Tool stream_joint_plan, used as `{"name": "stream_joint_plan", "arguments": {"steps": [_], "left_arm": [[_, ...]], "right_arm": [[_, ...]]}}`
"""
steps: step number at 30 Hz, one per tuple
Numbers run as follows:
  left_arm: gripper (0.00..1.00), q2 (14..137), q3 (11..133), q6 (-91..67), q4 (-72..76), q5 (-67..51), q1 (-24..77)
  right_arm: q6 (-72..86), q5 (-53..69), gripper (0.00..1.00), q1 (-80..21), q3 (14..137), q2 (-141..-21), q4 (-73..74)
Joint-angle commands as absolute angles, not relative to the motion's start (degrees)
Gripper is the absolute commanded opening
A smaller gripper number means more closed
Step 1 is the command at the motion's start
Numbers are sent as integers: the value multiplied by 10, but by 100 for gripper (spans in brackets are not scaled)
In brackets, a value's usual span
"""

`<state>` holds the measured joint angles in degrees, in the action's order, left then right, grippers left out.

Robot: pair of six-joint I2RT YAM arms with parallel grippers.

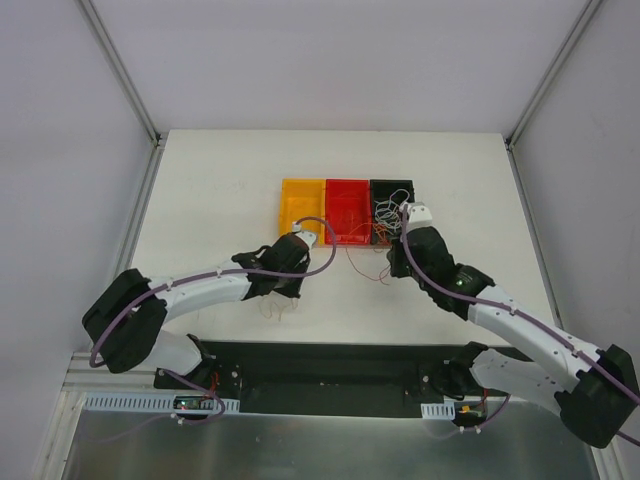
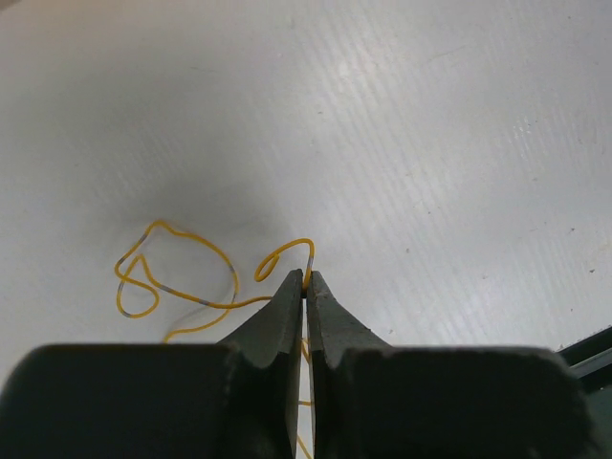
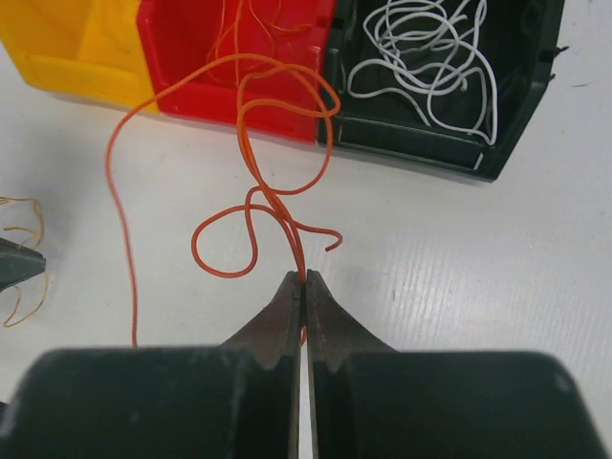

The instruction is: Untangle the cables

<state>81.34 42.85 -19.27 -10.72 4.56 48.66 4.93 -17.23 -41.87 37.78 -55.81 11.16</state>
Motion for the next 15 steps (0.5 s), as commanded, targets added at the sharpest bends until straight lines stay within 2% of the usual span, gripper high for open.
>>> {"name": "stream_joint_plan", "arguments": {"steps": [1,10,15], "left_arm": [[0,761,391,-219,-69,21,456],[0,740,372,-225,-57,18,446],[0,739,370,-225,-54,18,444]], "right_arm": [[37,-142,0,-414,430,-577,77],[-61,-289,0,-400,684,-800,171],[-100,-324,0,-401,806,-927,256]]}}
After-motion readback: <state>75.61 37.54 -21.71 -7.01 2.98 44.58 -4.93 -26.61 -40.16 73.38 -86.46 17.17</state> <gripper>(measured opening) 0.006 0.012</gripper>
